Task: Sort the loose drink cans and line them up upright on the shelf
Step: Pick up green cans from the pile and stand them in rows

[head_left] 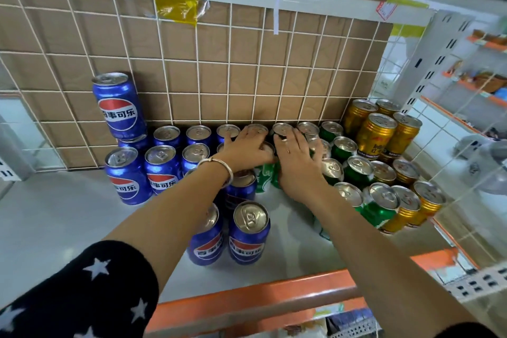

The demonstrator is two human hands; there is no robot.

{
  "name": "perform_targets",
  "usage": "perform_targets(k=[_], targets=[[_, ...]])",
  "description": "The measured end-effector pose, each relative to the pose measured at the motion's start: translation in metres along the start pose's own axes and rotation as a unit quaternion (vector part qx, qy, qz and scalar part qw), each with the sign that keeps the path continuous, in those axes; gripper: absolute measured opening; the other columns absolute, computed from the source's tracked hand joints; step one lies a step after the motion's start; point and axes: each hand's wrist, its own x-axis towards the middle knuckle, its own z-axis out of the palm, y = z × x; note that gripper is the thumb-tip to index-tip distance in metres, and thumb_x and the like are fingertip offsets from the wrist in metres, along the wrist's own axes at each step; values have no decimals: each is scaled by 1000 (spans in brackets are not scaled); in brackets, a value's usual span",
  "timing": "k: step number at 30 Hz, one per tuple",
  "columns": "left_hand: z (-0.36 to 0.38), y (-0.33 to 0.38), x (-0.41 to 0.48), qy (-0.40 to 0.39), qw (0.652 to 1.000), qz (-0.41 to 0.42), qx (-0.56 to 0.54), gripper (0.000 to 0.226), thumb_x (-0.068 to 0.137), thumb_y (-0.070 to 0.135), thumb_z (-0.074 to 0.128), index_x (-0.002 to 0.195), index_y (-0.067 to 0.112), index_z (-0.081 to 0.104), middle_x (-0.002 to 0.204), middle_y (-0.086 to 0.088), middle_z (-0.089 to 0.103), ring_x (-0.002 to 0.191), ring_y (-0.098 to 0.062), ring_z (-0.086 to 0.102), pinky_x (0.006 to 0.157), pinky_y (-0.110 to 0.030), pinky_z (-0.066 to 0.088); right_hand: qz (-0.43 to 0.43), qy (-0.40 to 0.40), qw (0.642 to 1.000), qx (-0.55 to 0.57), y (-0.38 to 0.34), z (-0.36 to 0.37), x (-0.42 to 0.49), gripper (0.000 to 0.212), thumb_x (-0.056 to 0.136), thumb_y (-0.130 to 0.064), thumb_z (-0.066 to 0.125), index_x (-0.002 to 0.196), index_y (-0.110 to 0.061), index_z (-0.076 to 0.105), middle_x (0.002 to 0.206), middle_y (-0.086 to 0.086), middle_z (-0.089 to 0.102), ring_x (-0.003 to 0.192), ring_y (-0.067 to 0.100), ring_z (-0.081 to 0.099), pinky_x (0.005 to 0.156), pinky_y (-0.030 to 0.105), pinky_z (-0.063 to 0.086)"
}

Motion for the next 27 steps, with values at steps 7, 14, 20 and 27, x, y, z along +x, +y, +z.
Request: perform_targets(k=[7, 14, 20, 27], targets=[[-36, -15, -76, 160, 893, -24, -420, 29, 91, 25, 58, 119, 23, 60, 107, 4, 62, 94, -8, 59, 72, -10, 43, 204, 33, 698, 686, -28, 23, -77, 51, 95, -43, 51, 141, -21, 44, 136, -12, 45, 128, 9, 41, 115, 28, 26], [55, -35, -194, 367, 708, -168, -579, 34, 100, 21, 38, 133, 18, 49, 136, 1, 51, 123, -7, 48, 109, -34, 36, 257, -68, 484, 834, -73, 62, -94, 51, 101, -44, 25, 108, -12, 64, 92, 0, 74, 88, 14, 68, 74, 26, 53], [86, -27, -181, 323, 691, -152, -628, 52, 99, 46, 30, 145, 23, 32, 145, -1, 43, 132, -18, 44, 111, -45, 35, 259, -67, 489, 830, -83, 61, -77, 52, 100, -48, 28, 117, -13, 62, 94, 0, 74, 87, 15, 69, 75, 31, 53], [83, -30, -179, 338, 693, -156, -618, 60, 93, 59, 35, 143, 26, 36, 140, -1, 50, 127, -18, 49, 108, -49, 38, 284, -75, 490, 821, -83, 60, -62, 48, 99, -42, 38, 124, -7, 59, 118, 17, 65, 92, 25, 64, 82, 35, 50]])
